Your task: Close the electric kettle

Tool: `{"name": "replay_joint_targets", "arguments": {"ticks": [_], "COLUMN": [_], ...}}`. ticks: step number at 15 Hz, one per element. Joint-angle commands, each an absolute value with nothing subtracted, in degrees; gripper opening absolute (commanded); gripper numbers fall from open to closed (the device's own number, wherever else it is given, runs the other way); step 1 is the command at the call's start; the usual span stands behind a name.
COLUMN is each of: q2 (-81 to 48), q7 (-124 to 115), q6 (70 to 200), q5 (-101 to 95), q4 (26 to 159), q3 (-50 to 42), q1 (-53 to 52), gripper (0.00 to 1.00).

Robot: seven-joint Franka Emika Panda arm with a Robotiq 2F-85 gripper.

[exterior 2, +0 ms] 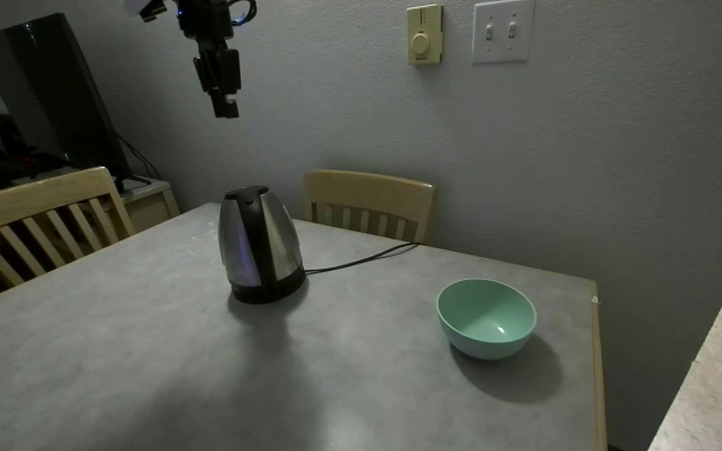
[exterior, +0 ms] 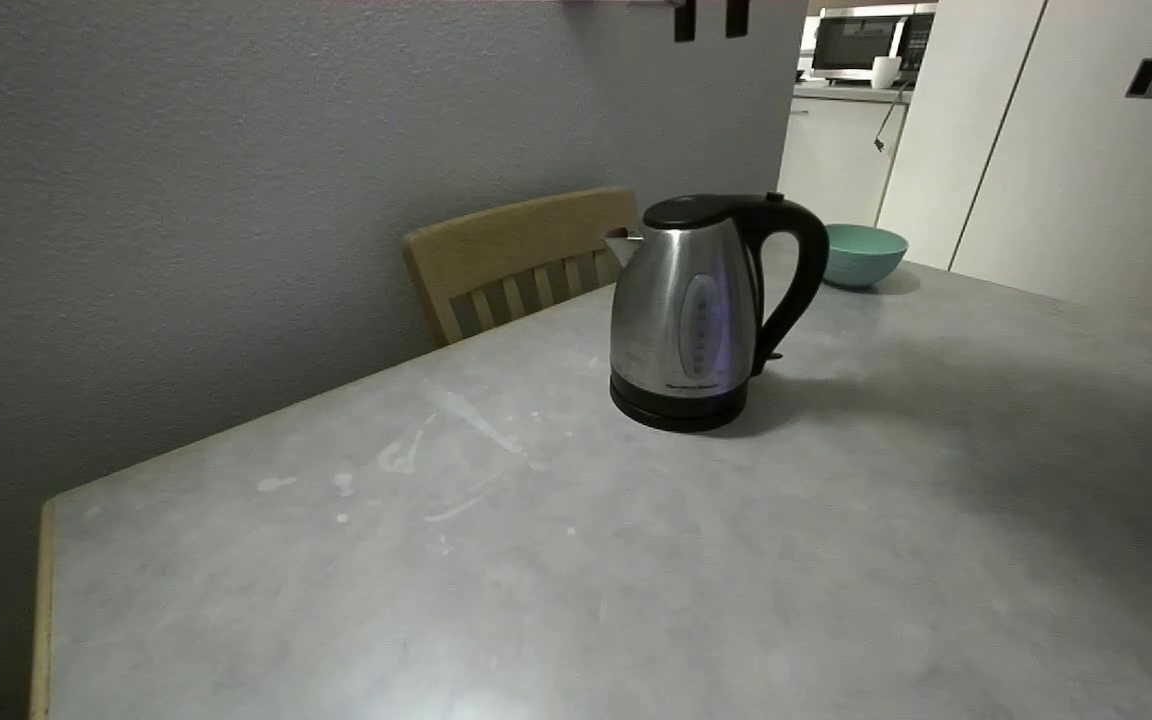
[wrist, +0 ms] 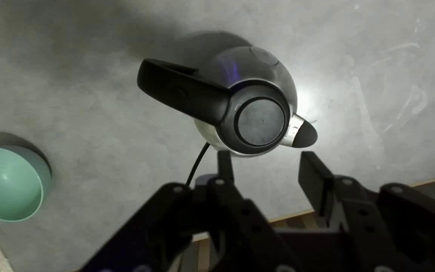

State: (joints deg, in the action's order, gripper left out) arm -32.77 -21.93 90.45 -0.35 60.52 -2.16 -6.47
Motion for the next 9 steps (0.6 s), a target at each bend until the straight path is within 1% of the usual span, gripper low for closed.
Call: {"name": "replay_joint_targets", "arguments": {"ticks": [1, 3, 4, 9], "q2": [-29.80, -29.68, -29.60, -28.79], "q7": [-21.94, -21.66, -21.61, -20.67], "q6": [92.01, 92.02, 92.00, 91.93], "q5": [2.46, 4.06, 4.86, 8.13], "q4": [66.23, 67.32, 67.90, 70.56], "q3": [-1.55, -1.49, -1.52, -1.70], "q1": [-5.52, -5.34, -5.27, -4.67], "gripper": [0.81, 0.95, 0.99, 1.00]}}
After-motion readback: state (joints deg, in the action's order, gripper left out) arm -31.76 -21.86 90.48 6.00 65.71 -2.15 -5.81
